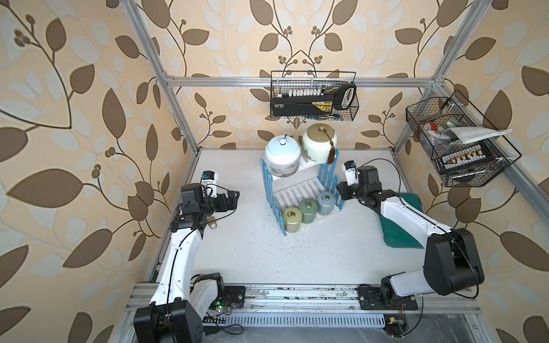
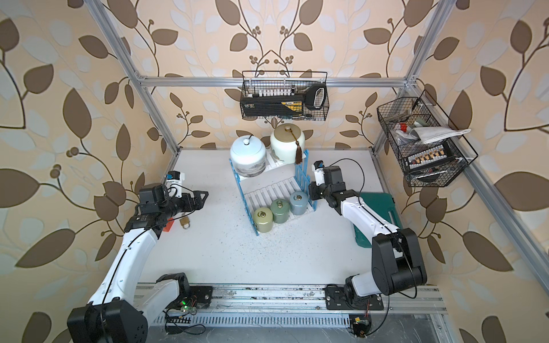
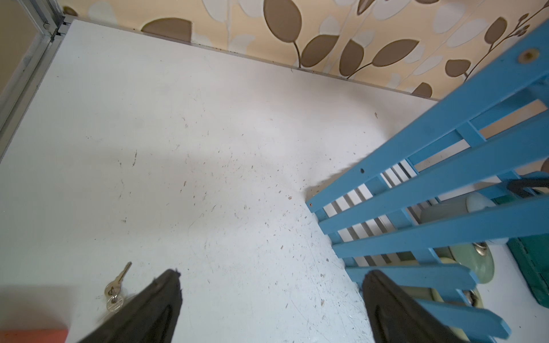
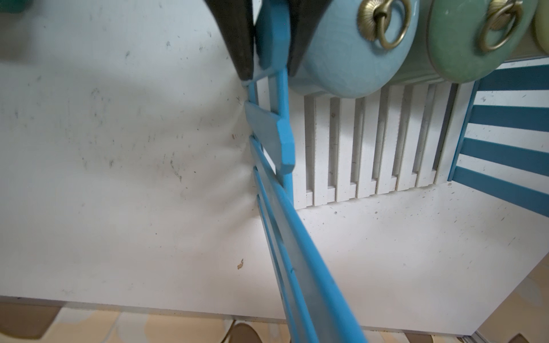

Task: Remove the tea canisters from the shelf
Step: Move the shelf to the center of the board.

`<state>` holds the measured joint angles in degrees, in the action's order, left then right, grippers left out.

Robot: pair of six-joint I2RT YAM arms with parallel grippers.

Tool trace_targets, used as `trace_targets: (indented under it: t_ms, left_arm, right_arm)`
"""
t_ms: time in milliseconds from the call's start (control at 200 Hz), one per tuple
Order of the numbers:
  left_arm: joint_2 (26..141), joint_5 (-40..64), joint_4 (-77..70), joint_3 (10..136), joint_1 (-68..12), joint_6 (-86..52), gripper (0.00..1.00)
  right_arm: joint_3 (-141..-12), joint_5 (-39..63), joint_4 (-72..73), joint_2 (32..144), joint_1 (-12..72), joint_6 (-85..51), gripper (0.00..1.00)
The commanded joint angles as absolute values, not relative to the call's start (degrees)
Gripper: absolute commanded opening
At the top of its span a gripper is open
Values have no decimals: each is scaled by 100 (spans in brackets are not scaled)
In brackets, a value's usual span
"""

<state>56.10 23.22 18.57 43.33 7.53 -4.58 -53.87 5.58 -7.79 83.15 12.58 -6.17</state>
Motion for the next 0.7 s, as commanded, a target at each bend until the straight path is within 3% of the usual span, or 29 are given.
trace_targets:
  t_ms: [0, 380, 695]
  left_arm:
    - [5596, 2428, 1874, 4567, 730, -391, 99]
    - [5643, 2417, 1859, 4584, 644, -455, 99]
    - [5617, 2538, 2019, 4684, 668, -469, 99]
  right_arm:
    - [-5361, -683, -375, 8041, 1261, -1609, 0]
    - [-5423, -1828, -327, 8176, 2081, -2233, 0]
    - [-5685, -2338, -416, 8477, 2264, -3261, 0]
